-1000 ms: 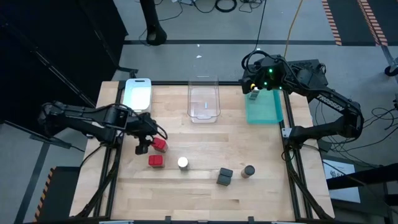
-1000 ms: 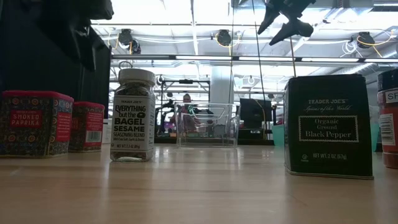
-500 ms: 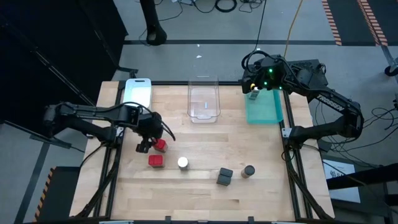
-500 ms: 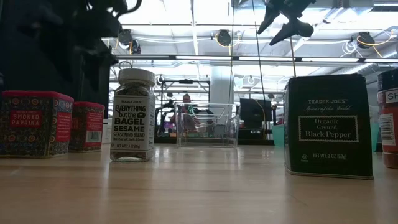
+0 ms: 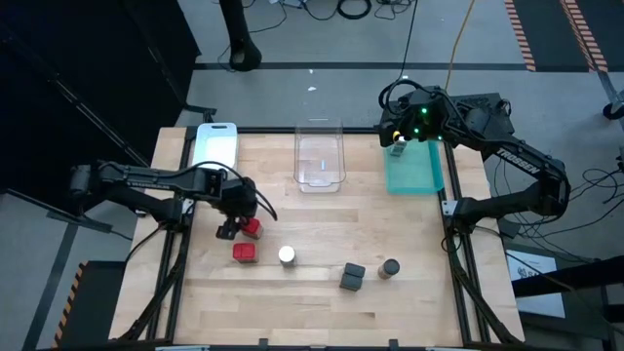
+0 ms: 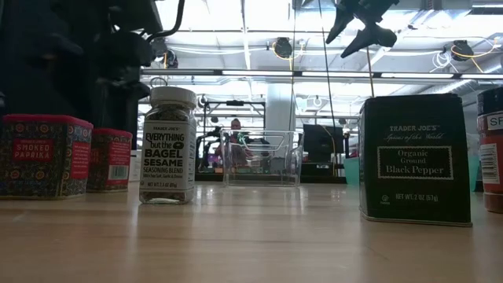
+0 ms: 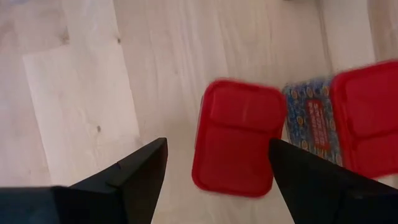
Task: Sort spices by type
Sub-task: Put the top red seasoning can into the white bin, then put the top black seasoning can into the transparent bin
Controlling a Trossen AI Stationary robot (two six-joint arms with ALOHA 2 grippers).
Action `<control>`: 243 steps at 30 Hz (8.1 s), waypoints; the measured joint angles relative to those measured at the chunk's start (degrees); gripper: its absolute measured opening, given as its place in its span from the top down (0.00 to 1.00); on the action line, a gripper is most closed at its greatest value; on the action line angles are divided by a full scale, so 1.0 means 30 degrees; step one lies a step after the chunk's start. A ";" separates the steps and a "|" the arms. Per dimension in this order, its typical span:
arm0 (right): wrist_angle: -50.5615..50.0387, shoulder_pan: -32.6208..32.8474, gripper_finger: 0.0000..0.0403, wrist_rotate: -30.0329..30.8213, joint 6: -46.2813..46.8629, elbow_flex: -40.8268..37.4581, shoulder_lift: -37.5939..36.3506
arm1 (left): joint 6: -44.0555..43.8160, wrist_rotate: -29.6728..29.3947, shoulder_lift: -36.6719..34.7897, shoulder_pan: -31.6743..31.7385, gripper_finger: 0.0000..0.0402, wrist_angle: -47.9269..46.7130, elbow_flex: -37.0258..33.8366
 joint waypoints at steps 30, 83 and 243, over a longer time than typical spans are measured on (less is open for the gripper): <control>-0.0007 0.0000 0.39 0.0102 -0.0146 0.0000 0.0007 | -0.0642 -0.0616 0.1362 -0.0274 0.45 0.1653 -0.1155; 0.0591 -0.0168 0.39 -0.0503 -0.0206 0.0000 0.1960 | -1.2274 -0.3223 0.2375 1.8848 0.45 -0.2394 0.5220; -0.1123 1.6021 1.00 -0.5540 -0.8834 0.0000 1.0863 | -1.3600 -0.3180 -0.4131 0.8014 0.28 0.1085 0.5220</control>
